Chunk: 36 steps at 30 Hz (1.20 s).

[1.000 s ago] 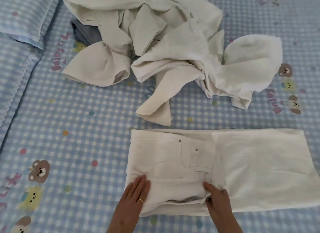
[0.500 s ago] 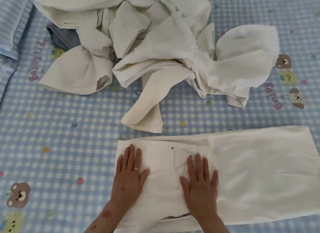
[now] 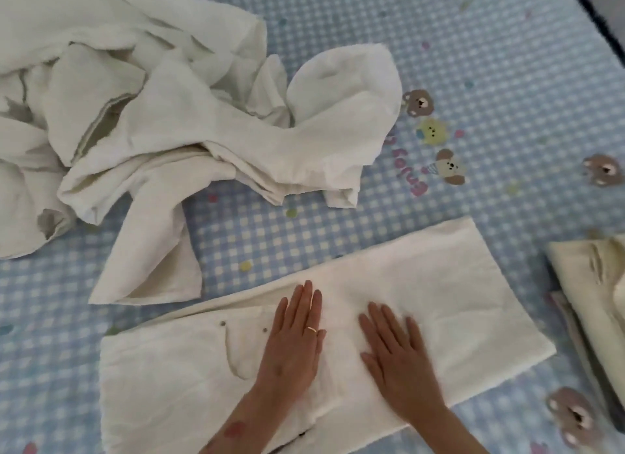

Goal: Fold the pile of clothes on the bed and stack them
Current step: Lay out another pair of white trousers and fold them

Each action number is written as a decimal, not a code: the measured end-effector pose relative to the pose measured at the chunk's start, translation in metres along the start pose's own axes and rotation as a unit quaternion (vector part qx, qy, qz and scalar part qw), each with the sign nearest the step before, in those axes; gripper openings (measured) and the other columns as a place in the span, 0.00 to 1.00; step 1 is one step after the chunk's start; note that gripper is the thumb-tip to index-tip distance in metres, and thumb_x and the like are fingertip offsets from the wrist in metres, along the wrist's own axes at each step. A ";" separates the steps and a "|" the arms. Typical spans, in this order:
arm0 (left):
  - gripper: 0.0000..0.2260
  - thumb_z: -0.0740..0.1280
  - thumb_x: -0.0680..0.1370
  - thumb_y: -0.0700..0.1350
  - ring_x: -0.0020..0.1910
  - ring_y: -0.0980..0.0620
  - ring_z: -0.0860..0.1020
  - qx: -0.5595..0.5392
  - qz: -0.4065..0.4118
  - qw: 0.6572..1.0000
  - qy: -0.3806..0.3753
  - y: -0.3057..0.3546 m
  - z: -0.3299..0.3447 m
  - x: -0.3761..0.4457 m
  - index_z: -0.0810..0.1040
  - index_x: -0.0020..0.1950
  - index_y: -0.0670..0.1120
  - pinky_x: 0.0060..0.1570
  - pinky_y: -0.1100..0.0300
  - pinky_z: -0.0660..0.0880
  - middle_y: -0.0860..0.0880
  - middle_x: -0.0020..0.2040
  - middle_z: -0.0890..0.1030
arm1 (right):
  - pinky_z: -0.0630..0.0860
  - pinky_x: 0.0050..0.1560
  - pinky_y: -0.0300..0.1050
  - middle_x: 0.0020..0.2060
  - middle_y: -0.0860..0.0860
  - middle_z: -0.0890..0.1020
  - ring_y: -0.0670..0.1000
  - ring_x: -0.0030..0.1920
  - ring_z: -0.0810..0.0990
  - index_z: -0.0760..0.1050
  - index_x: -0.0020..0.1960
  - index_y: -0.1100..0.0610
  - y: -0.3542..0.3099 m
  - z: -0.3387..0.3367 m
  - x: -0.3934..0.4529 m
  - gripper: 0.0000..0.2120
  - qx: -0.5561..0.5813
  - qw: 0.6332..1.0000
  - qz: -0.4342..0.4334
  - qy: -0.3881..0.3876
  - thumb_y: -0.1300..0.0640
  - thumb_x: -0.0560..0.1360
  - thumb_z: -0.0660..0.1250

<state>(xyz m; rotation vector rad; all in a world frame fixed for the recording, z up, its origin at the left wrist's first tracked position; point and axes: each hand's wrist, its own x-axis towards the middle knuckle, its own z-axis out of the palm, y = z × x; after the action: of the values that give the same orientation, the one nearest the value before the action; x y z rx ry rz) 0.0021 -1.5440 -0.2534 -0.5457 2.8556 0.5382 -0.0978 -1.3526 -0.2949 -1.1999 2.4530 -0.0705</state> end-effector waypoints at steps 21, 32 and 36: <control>0.09 0.69 0.74 0.39 0.45 0.52 0.78 -0.208 0.063 0.959 -0.183 0.171 -0.049 0.254 0.77 0.53 0.39 0.45 0.57 0.71 0.47 0.47 0.80 | 0.72 0.49 0.37 0.53 0.49 0.82 0.51 0.53 0.80 0.73 0.66 0.49 0.139 -0.085 -0.052 0.22 0.367 0.830 0.366 0.207 0.59 0.73 0.70; 0.13 0.68 0.69 0.29 0.42 0.53 0.79 -0.135 0.071 0.986 -0.073 0.013 -0.162 0.110 0.79 0.43 0.47 0.47 0.56 0.74 0.52 0.41 0.81 | 0.75 0.41 0.29 0.36 0.37 0.84 0.37 0.38 0.82 0.83 0.44 0.41 -0.061 -0.129 -0.078 0.14 0.473 0.828 0.186 0.235 0.54 0.61 0.77; 0.14 0.68 0.65 0.26 0.41 0.46 0.79 -0.042 0.124 0.990 -0.044 -0.061 -0.183 0.042 0.78 0.42 0.43 0.41 0.54 0.77 0.48 0.43 0.81 | 0.64 0.58 0.23 0.55 0.41 0.82 0.38 0.57 0.78 0.84 0.44 0.44 -0.144 -0.119 -0.063 0.07 0.499 0.856 0.073 0.115 0.46 0.66 0.75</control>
<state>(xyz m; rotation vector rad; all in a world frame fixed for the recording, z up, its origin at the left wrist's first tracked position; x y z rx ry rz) -0.0330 -1.6804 -0.1149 -0.1743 2.8420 0.7061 -0.0015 -1.4103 -0.1330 -0.5335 2.1203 -1.3196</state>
